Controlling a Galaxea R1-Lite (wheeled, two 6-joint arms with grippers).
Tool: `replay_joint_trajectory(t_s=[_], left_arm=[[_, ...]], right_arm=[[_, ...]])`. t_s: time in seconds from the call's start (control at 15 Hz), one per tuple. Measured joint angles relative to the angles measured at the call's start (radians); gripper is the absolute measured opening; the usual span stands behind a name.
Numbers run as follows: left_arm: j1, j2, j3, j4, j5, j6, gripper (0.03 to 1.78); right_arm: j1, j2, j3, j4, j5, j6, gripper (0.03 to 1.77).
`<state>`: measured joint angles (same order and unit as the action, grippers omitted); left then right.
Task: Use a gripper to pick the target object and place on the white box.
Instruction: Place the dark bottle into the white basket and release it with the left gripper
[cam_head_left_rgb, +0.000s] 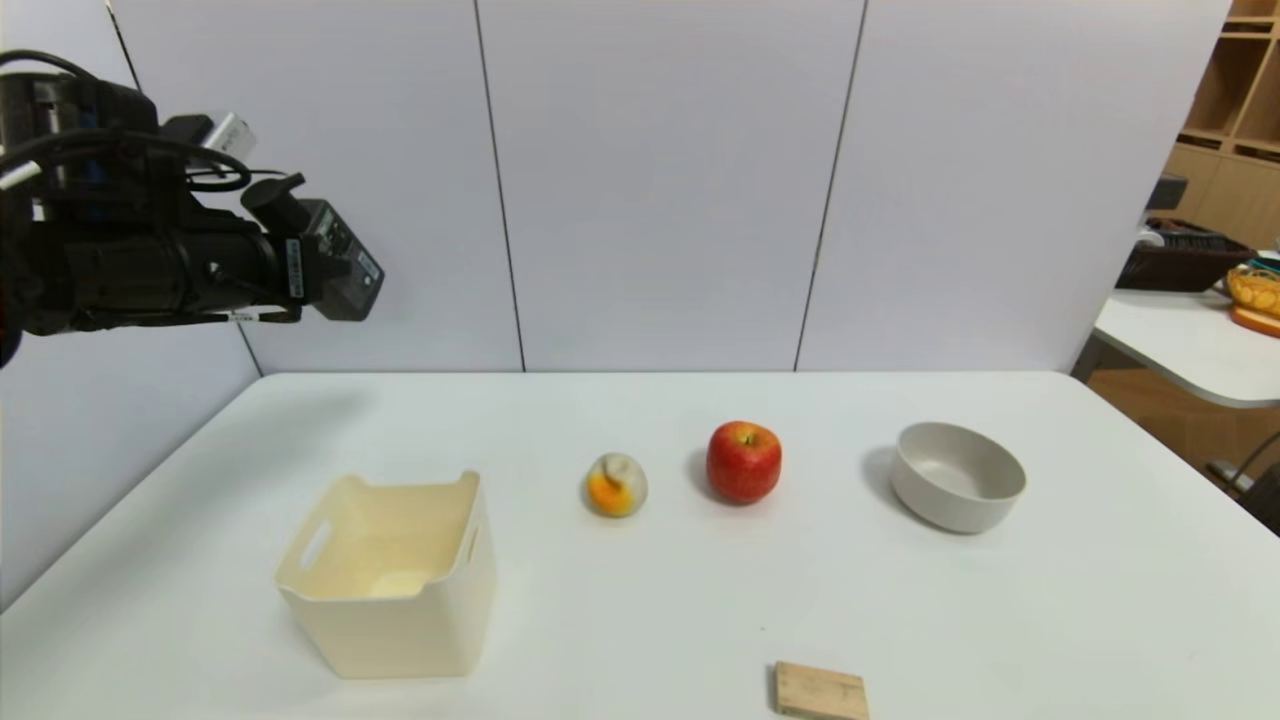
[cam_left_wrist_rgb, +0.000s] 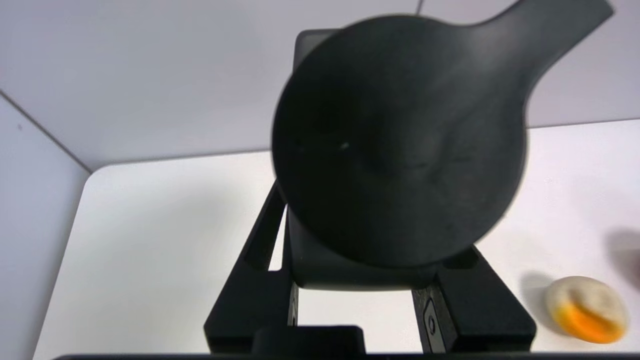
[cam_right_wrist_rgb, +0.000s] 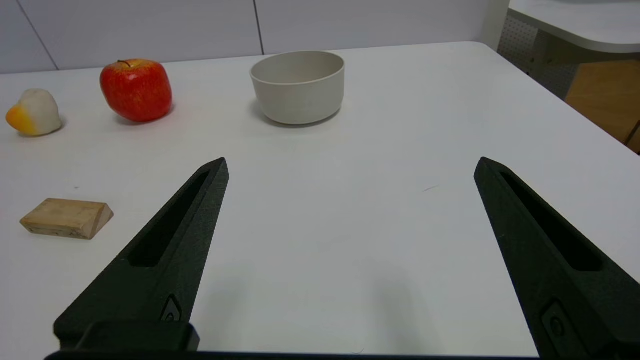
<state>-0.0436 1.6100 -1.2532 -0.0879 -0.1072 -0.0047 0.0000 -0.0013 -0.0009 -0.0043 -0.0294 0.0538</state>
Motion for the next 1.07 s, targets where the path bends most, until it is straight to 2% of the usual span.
replay_joint_trajectory(t_s=[0.13, 0.33, 0.47, 0.8, 1.07], left_arm=[[-0.019, -0.041, -0.044, 0.038, -0.032, -0.002, 0.62], [-0.079, -0.089, -0.134, 0.087, -0.039, -0.009, 0.62], [-0.108, -0.118, -0.199, 0.174, -0.039, -0.011, 0.62], [-0.156, -0.193, -0.319, 0.617, -0.036, 0.001, 0.62], [-0.176, -0.236, -0.327, 0.860, -0.037, 0.001, 0.62]], right_arm=[[0.000, 0.000, 0.000, 0.000, 0.000, 0.001, 1.70], [0.000, 0.000, 0.000, 0.000, -0.001, 0.000, 1.70], [0.000, 0.000, 0.000, 0.001, -0.001, 0.000, 1.70], [0.000, 0.000, 0.000, 0.000, 0.000, 0.000, 1.70], [0.000, 0.000, 0.000, 0.000, 0.000, 0.000, 1.70]])
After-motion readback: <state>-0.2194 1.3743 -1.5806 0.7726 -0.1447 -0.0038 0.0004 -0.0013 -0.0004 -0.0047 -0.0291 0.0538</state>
